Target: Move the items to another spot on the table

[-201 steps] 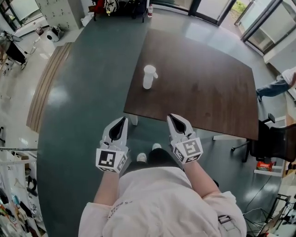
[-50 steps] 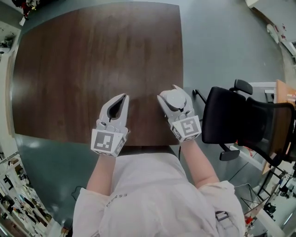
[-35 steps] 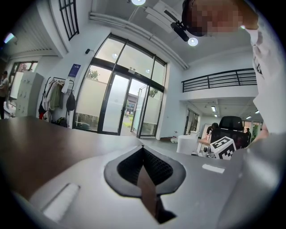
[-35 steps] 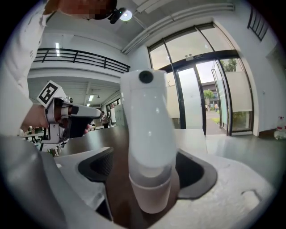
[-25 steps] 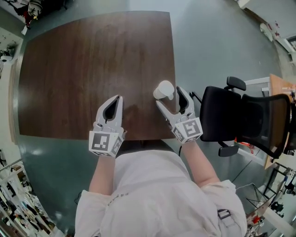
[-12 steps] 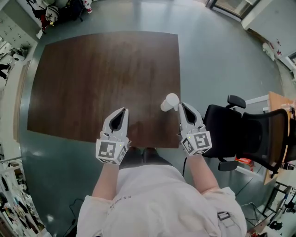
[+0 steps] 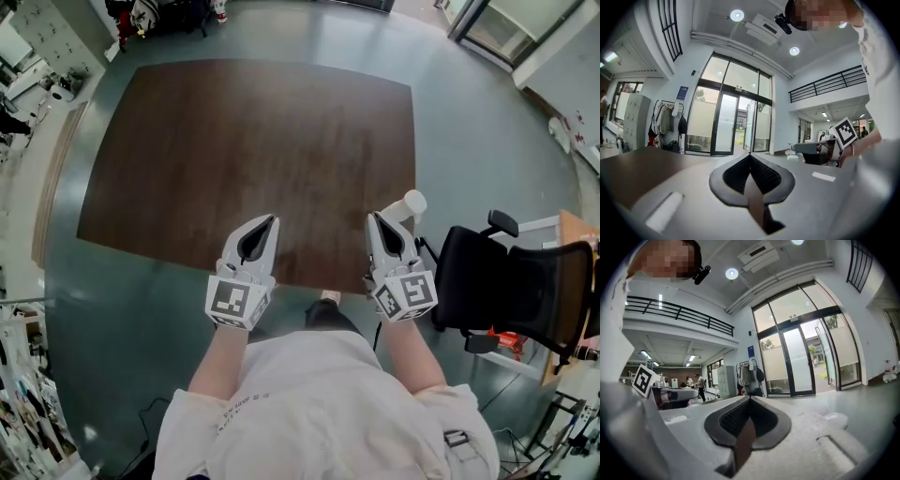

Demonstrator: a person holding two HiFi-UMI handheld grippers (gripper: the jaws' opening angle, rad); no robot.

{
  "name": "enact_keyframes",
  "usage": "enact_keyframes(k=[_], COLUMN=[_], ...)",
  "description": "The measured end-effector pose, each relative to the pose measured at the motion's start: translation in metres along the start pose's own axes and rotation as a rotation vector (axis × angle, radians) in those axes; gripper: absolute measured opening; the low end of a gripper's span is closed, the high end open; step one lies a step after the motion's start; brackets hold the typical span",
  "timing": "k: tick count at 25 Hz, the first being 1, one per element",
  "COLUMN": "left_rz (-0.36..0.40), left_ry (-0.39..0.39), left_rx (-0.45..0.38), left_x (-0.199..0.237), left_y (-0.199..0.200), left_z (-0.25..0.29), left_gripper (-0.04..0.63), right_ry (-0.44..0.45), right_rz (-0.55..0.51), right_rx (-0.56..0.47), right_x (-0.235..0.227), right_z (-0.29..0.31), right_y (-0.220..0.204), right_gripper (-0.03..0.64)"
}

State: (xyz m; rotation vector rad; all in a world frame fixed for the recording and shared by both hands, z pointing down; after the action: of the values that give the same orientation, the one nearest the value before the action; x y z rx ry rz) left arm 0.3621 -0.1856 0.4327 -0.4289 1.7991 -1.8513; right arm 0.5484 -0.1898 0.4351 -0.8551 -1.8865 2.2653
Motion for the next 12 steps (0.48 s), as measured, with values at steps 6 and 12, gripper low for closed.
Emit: enact_keyframes(k=[6, 12], left_rz=[-0.009, -0.026], left_ry=[0.066, 0.116], left_rx=[0.019, -0.001], left_x=[0.106, 0.207], left_y=[-0.027, -0.037], left_z=[-0.087, -0.163], left_gripper=[0.017, 0.017], right_ry=[0.006, -0.020], right_rz=[0.021, 0.016], right_rx=[0.023, 0.016], right_x=[0.104, 0.196], right_z=[0.043, 0.078], right_y=[-0.052, -0.087], right_gripper=[-0.008, -0.008])
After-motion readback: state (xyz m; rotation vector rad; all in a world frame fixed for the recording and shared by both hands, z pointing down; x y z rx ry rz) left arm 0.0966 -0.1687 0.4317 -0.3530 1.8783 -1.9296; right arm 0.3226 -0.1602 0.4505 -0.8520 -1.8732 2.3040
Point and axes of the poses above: the fingertips, and each gripper's own axes: z forward along the fingers, x to its left, y out of its top, the point moved 1 cm from there along -z, backward along the fingers, and after that the axes turned 14 degrees about z, right-handed, at the moved point
